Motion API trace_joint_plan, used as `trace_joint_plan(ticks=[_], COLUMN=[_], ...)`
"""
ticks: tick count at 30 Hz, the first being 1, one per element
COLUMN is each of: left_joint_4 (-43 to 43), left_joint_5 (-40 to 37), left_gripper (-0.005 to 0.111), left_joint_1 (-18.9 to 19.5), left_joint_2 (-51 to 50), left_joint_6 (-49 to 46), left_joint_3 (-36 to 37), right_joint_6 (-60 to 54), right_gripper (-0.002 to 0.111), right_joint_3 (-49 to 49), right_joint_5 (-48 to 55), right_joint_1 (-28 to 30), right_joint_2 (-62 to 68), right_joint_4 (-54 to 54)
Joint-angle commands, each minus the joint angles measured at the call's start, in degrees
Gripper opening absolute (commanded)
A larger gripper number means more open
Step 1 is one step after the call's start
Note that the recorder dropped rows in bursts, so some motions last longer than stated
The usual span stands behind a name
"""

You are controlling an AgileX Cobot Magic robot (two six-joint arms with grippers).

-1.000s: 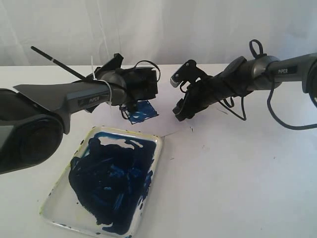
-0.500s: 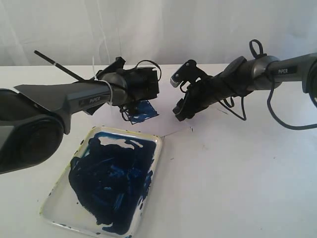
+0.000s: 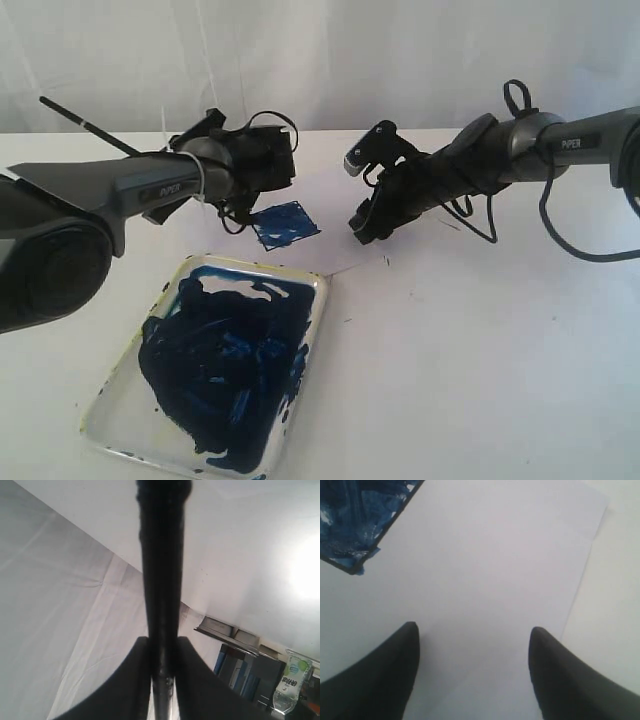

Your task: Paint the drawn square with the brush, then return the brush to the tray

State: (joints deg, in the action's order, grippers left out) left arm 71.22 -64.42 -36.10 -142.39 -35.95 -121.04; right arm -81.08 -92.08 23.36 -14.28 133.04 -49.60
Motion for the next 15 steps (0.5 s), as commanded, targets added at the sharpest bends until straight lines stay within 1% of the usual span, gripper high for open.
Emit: trace_joint_plan(ticks=[1,6,9,12,15], left_joint_4=[0.5,0.3,-2.2,-8.0,-7.3], left_joint_5=[-5.5,-5.5,-5.5,-5.5,-5.5], left_gripper=[0.0,0.0,0.0,0.0,0.0], left_joint_1=[-2.1,-4.8,-5.9,-5.9,-5.6], left_joint_2=[0.0,0.0,0.0,0.0,0.1], left_joint_6=[0.1,0.1,0.1,0.0,1.4], left_joint_3=[0.4,0.4,0.4,0.4,0.4], right_joint_6=[-1.1,-1.1,-1.1,-1.1,-1.1], right_gripper=[0.06,0.06,0.06,0.06,0.06], right_joint_3=[0.7,0.7,0.7,0.7,0.7], right_joint_5=[-0.2,-0.2,-0.1,-0.1,-0.1], right_joint_1=[-0.1,-0.1,-0.1,-0.1,-0.1], right_joint_2=[1.7,1.7,1.7,1.7,1.7], right_joint_4=[2.9,2.9,2.9,2.9,2.9])
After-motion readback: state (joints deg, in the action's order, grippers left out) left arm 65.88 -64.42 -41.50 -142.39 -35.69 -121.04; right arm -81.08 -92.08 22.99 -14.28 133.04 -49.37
